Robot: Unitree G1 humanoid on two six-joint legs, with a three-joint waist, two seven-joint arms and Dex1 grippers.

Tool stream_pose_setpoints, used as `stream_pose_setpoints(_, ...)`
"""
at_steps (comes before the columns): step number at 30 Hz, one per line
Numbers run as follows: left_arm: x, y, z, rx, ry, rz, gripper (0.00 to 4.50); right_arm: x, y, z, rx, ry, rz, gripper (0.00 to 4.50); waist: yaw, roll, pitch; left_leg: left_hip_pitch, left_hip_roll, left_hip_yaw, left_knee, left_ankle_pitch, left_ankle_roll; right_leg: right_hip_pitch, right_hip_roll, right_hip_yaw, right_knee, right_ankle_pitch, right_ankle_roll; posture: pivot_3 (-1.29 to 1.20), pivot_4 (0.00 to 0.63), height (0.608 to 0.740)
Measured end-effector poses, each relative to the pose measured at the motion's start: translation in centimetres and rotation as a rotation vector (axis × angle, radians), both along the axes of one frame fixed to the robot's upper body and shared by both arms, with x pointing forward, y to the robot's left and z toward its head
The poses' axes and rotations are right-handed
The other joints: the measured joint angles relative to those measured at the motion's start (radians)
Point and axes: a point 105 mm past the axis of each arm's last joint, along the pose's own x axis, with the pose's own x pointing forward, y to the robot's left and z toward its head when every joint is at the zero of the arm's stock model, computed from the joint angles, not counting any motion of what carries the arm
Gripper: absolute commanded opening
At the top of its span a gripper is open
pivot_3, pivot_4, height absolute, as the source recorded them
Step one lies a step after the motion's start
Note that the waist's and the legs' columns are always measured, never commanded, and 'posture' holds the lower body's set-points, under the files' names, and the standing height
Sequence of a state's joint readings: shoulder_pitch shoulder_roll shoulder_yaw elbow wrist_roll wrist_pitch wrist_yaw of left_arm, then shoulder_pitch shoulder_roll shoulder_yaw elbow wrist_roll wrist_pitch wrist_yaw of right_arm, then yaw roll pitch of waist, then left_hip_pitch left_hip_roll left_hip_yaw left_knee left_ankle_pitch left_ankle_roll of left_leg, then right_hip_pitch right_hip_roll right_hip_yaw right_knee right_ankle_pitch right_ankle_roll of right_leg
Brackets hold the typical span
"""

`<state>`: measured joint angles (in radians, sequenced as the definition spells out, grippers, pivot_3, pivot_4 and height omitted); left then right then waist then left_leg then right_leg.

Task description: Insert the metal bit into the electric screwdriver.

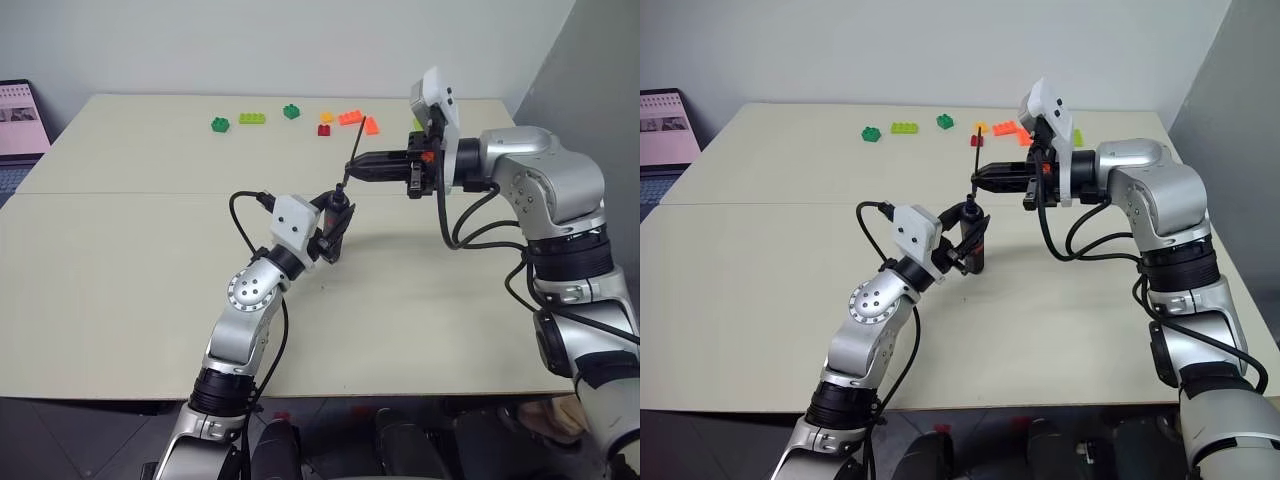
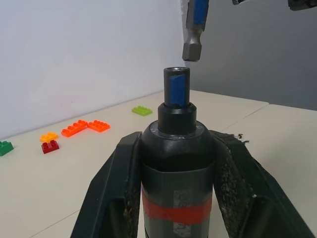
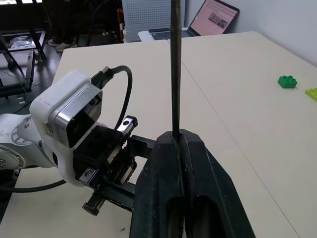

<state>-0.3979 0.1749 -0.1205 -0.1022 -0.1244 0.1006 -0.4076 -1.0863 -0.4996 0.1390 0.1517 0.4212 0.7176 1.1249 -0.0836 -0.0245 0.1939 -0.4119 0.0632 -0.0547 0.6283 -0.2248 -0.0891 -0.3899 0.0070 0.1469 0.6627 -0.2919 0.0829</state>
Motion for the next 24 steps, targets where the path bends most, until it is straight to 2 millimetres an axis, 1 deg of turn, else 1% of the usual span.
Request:
stream_pose_setpoints(11,0.04,-0.02,0.01,0.002,0.0,-0.002,1.64,0.03,0.69,0.02,0.014,-0.02,0.009,0.0,0.0,0.0,0.0,0.0,0.0,0.0,0.0,0.0,0.0,0.0,0.0,0.0,0.0,0.0,0.0,0.0,0.15,0.74)
stream_pose_setpoints(24,-0.01,-0.05,-0.03,0.011,-0.001,-0.012,1.64,0.1,0.27,-0.26,-0.013,-0.022,0.017,0.0,0.0,0.0,0.0,0.0,0.0,0.0,0.0,0.0,0.0,0.0,0.0,0.0,0.0,0.0,0.0,0.0,0.15,0.74)
